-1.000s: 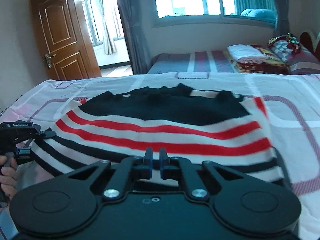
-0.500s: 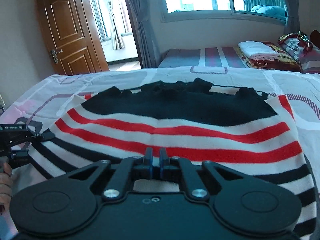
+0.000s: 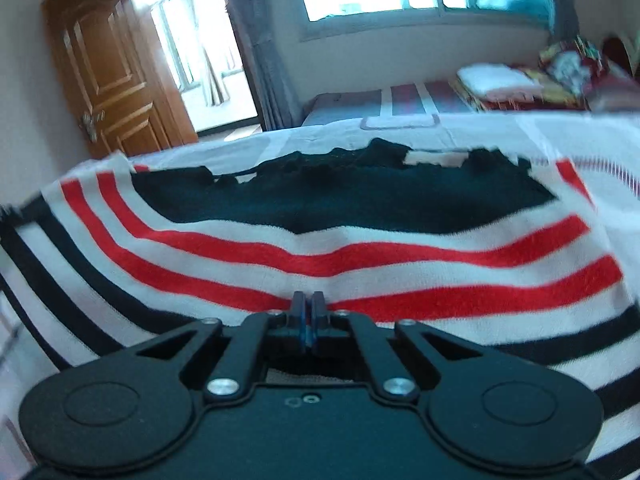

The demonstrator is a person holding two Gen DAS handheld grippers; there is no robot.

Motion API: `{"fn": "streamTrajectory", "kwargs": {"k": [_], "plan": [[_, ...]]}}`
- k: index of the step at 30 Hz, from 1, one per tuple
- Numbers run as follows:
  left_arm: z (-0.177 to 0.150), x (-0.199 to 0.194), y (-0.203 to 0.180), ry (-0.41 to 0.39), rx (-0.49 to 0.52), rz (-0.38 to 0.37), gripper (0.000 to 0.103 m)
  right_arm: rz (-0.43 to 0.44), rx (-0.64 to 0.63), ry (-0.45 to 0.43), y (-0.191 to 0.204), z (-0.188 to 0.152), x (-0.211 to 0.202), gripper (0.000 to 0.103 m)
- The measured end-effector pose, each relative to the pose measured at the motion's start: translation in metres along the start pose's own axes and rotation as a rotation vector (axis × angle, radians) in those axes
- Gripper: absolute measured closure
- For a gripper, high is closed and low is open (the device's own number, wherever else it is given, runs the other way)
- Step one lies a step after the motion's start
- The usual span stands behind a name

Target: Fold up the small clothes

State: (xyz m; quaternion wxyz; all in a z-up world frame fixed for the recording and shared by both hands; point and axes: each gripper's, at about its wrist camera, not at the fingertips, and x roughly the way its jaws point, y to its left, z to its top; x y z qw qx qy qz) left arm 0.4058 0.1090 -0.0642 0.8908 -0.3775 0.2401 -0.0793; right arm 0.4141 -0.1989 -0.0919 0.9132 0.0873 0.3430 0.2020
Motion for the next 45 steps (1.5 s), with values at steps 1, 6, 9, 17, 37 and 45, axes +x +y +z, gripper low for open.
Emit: {"fn": "streamTrajectory", "kwargs": {"k": [1,6,9,17,37,45], "plan": [[-0.003,0.010,-0.017,0.028,0.017,-0.020,0.077,0.020,0.054,0.003,-0.007,0.002,-0.003,0.103],[-0.046,0.080,-0.086,0.208,0.122,-0.064,0.077,0.001,0.330,-0.131,-0.074,0.009,-0.069,0.076],[-0.088,0.127,-0.104,0.331,0.162,-0.038,0.077,-0.044,0.420,-0.195,-0.117,0.008,-0.113,0.065],[-0.124,0.138,-0.136,0.379,0.269,-0.070,0.026,-0.026,0.565,-0.258,-0.173,-0.001,-0.174,0.035],[-0.059,0.056,-0.006,0.216,0.313,0.241,0.026,0.071,0.424,0.143,-0.101,0.048,-0.071,0.024],[-0.054,0.069,-0.002,0.193,0.316,0.226,0.026,-0.037,0.321,0.212,-0.117,0.024,-0.089,0.051]]}}
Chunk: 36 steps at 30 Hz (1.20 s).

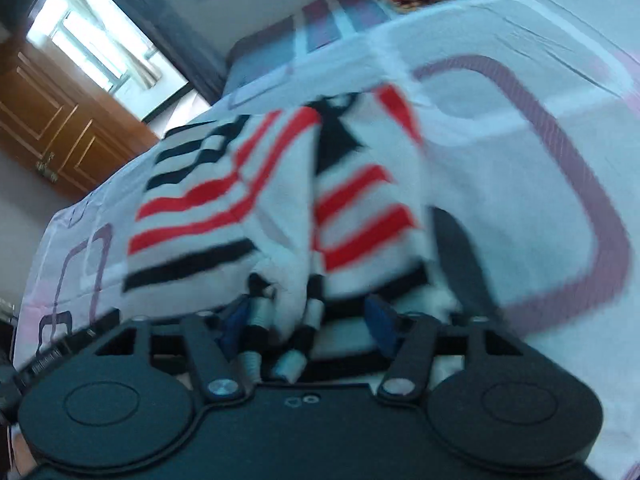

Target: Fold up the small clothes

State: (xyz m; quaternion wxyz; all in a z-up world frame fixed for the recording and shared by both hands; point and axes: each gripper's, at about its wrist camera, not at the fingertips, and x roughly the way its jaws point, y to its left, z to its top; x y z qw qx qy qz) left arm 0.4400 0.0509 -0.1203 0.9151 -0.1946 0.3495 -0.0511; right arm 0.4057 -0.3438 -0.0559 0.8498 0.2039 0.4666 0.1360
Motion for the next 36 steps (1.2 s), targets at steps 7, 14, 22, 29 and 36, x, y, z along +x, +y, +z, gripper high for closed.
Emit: {"fn": "streamTrajectory", "kwargs": {"k": [7,14,22,29,36], "plan": [[0.012,0.005,-0.008,0.003,0.030,-0.015,0.026,0.096,0.101,-0.020,0.002,0.011,0.013,0.028],[0.012,0.011,-0.012,0.028,0.040,-0.033,0.026,0.081,-0.007,0.038,0.021,0.011,0.028,0.061],[0.016,0.023,-0.027,0.040,0.058,-0.081,0.026,0.089,-0.328,-0.211,0.059,0.004,-0.014,0.080],[0.012,0.016,-0.077,-0.020,0.210,-0.115,0.026,0.070,-0.444,-0.354,0.073,0.009,-0.045,0.080],[-0.004,0.029,-0.093,0.047,0.244,-0.153,0.026,-0.002,-0.208,-0.240,-0.006,0.001,0.002,0.080]]}}
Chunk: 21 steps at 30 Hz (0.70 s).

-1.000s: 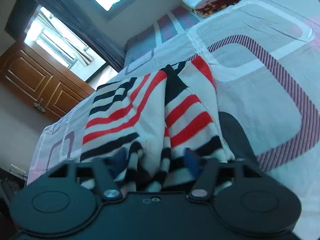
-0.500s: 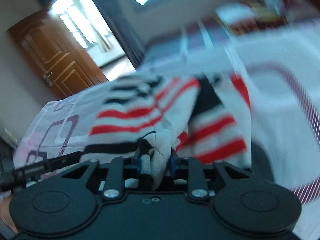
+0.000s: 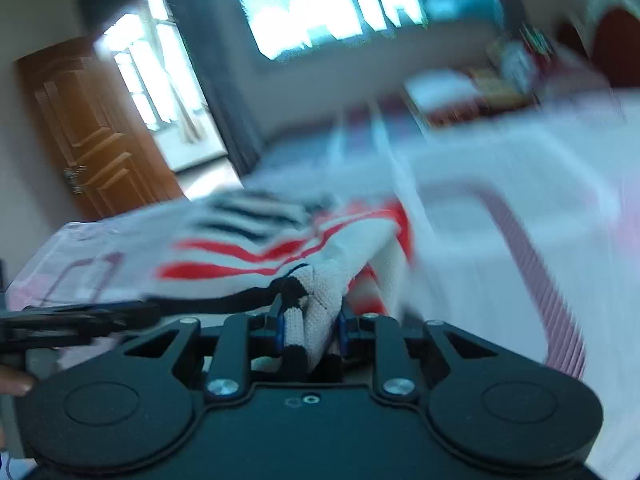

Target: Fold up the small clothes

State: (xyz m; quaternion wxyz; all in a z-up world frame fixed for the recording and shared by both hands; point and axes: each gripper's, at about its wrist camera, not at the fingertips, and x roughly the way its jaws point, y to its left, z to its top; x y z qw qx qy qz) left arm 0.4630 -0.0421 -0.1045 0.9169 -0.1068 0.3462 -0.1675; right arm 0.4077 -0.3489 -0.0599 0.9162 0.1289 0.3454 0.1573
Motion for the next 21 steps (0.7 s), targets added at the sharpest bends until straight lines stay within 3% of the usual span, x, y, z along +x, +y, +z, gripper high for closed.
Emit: {"fn": "streamTrajectory", "kwargs": {"k": [4,9,11,14,21], "plan": [[0.000,-0.005,0.005,0.008,-0.018,-0.008,0.026,0.024,0.078,-0.008,-0.009,-0.002,0.001,0.078],[-0.002,-0.021,0.009,-0.018,-0.019,0.013,0.026,0.053,0.184,0.019,-0.016,0.001,-0.009,0.060],[-0.006,-0.021,0.013,-0.014,-0.036,0.008,0.026,0.056,0.199,0.061,-0.019,-0.002,-0.005,0.072],[-0.006,-0.018,0.013,-0.007,-0.052,0.007,0.026,0.039,0.181,0.078,-0.017,0.001,0.002,0.080],[-0.005,-0.016,-0.003,-0.008,0.002,-0.007,0.026,0.023,0.137,0.002,-0.020,0.006,-0.022,0.083]]}}
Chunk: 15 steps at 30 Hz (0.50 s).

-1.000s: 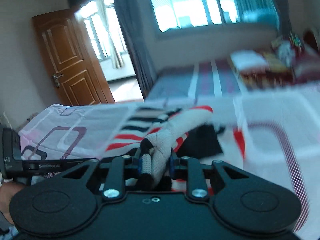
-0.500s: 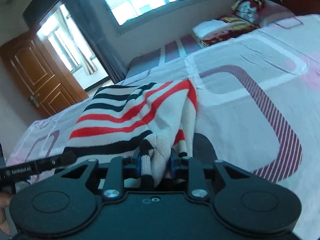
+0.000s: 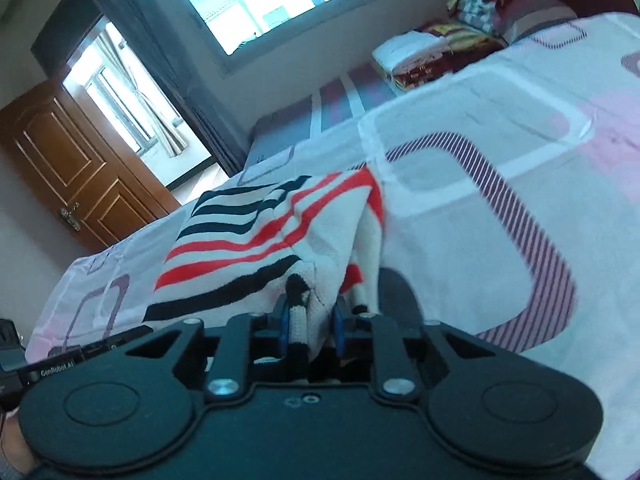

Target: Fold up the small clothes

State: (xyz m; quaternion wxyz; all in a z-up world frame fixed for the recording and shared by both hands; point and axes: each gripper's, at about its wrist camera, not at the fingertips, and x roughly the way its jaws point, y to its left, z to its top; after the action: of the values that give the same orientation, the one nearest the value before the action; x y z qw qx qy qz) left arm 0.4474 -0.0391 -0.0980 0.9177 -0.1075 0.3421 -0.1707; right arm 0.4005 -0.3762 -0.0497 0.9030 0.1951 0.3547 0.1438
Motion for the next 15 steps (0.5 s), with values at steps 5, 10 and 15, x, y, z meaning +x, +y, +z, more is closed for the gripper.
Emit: {"fn": "streamTrajectory", "kwargs": {"k": [5,10,15], "plan": [[-0.007,0.018,-0.005,0.074,0.052,0.076,0.014,-0.019,-0.009,0.057,-0.014,-0.022,0.024,0.084],[0.013,-0.005,-0.001,-0.022,0.058,0.053,0.014,-0.028,-0.025,0.001,-0.010,-0.014,0.008,0.065],[0.049,0.013,0.020,-0.044,0.006,0.066,0.014,-0.009,-0.013,-0.110,-0.019,0.027,0.007,0.044]]}}
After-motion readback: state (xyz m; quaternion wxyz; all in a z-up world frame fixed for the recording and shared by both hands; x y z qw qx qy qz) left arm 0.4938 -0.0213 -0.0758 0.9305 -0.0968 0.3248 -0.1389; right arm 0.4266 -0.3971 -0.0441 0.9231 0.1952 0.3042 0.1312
